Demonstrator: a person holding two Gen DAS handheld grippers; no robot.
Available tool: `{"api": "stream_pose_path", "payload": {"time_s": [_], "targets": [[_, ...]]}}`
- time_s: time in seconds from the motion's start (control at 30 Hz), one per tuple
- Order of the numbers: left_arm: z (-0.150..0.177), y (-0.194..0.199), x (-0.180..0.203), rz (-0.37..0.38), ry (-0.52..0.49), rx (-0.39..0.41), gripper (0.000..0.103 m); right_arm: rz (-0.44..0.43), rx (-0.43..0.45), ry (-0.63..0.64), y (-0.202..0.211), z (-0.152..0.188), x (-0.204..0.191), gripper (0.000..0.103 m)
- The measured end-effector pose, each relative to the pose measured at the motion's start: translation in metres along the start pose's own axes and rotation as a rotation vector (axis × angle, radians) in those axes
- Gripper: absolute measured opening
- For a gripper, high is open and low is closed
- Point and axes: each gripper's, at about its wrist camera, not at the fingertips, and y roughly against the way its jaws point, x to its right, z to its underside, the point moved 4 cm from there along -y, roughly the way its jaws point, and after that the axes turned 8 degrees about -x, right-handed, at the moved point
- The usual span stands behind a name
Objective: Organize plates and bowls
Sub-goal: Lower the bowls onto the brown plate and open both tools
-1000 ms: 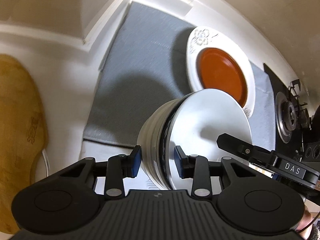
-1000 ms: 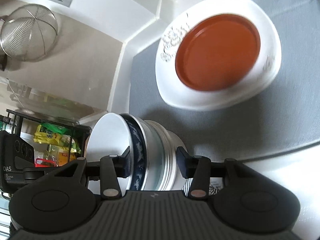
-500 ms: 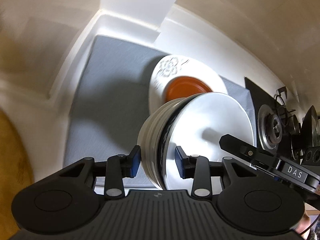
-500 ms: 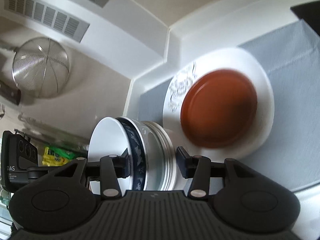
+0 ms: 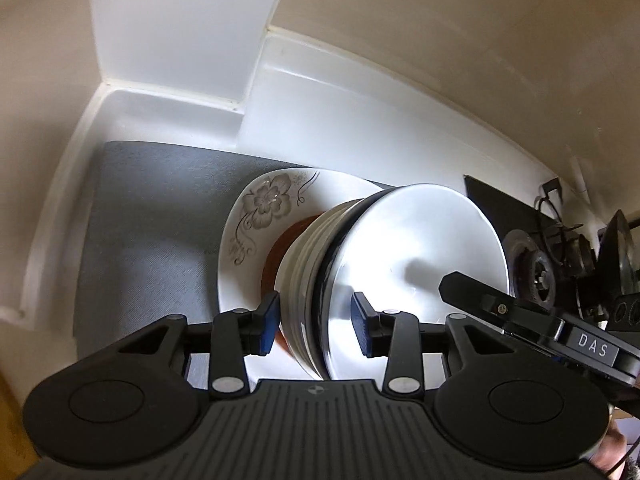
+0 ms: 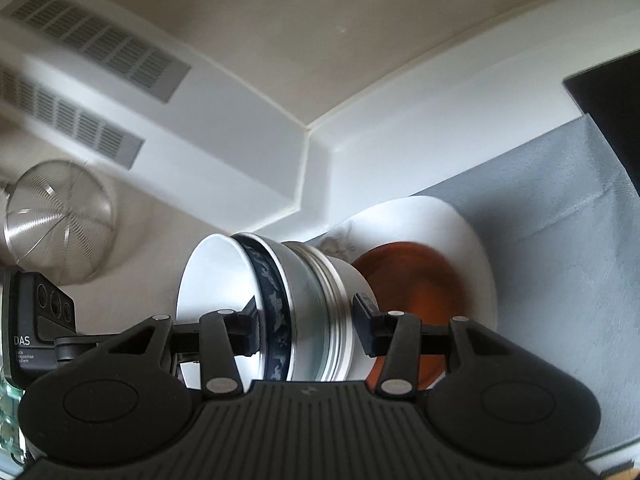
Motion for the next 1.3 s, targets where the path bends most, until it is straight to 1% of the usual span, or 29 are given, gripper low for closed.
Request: {"api": "stream_pose_path", "payload": {"time_s": [0.1,0.23,0.3,0.37,0.43,0.53,0.63,0.67,0.7,0.77,0.8,0.83,0.87,0.9,0.97,1.0,1.03,1.07,1.13,1.2,1.23,1.3], "targets": [[-0.009,-0.019,0.001,0.001,0.005,-0.011,0.041,0.007,-0.002,-0.021,-0.009,-0.004,0.016,0.052],[-0.015,-0.039,0.001,0.005,0.006,0.003,0.041,0.014,-0.009,-0.032,-0.021,-0.006,0.031,0.052],[-0.014,-0.045,0.000,-0.001,-0.004,0.016,0.041,0.019,-0.014,-0.027,-0.026,-0.006,0.036,0.052],[-0.011,-0.048,-0.003,-0.008,0.001,0.013,0.041,0.020,-0.022,-0.030,-0.030,-0.004,0.040,0.052],[-0.008,-0.052,-0.002,-0.016,-0.014,0.018,0.041,0.029,-0.027,-0.033,-0.033,-0.001,0.043,0.052],[-0.004,-0.056,-0.001,-0.018,-0.034,0.042,0.040,0.032,-0.017,-0.029,-0.036,0.002,0.047,0.053],[-0.002,-0.058,-0.001,-0.019,-0.051,0.084,0.039,0.021,-0.005,-0.011,-0.037,0.003,0.049,0.055],[0.000,-0.056,-0.002,-0.027,-0.048,0.113,0.035,0.015,-0.005,-0.001,-0.038,0.004,0.049,0.057],[0.003,-0.051,0.001,-0.055,-0.067,0.152,0.032,0.002,-0.002,-0.009,-0.036,0.005,0.050,0.061],[0.013,-0.032,0.013,-0.126,-0.139,0.258,0.034,-0.011,0.034,-0.017,-0.027,0.009,0.048,0.075],[0.020,-0.021,0.019,-0.170,-0.168,0.307,0.037,-0.001,0.063,-0.004,-0.020,0.012,0.045,0.091],[0.026,-0.010,0.025,-0.207,-0.193,0.343,0.044,0.017,0.096,0.010,-0.011,0.016,0.041,0.096],[0.034,0.003,0.031,-0.230,-0.213,0.377,0.052,0.032,0.128,0.022,0.001,0.021,0.035,0.096],[0.042,0.016,0.036,-0.234,-0.222,0.405,0.057,0.044,0.155,0.028,0.013,0.026,0.028,0.096],[0.061,0.047,0.046,-0.227,-0.219,0.435,0.083,0.089,0.209,0.060,0.041,0.039,0.008,0.098],[0.071,0.063,0.052,-0.215,-0.213,0.439,0.087,0.139,0.225,0.089,0.055,0.048,-0.006,0.100],[0.081,0.078,0.058,-0.207,-0.206,0.442,0.094,0.189,0.241,0.118,0.069,0.056,-0.019,0.101],[0.091,0.094,0.064,-0.210,-0.192,0.439,0.099,0.245,0.255,0.142,0.082,0.066,-0.033,0.102],[0.113,0.121,0.076,-0.238,-0.149,0.432,0.101,0.315,0.224,0.174,0.105,0.084,-0.060,0.103],[0.135,0.143,0.086,-0.289,-0.103,0.415,0.101,0.350,0.203,0.206,0.125,0.101,-0.088,0.103],[0.141,0.151,0.093,-0.308,-0.094,0.402,0.101,0.386,0.193,0.241,0.133,0.108,-0.102,0.103],[0.156,0.165,0.104,-0.351,-0.092,0.386,0.101,0.499,0.175,0.306,0.144,0.123,-0.127,0.103]]}}
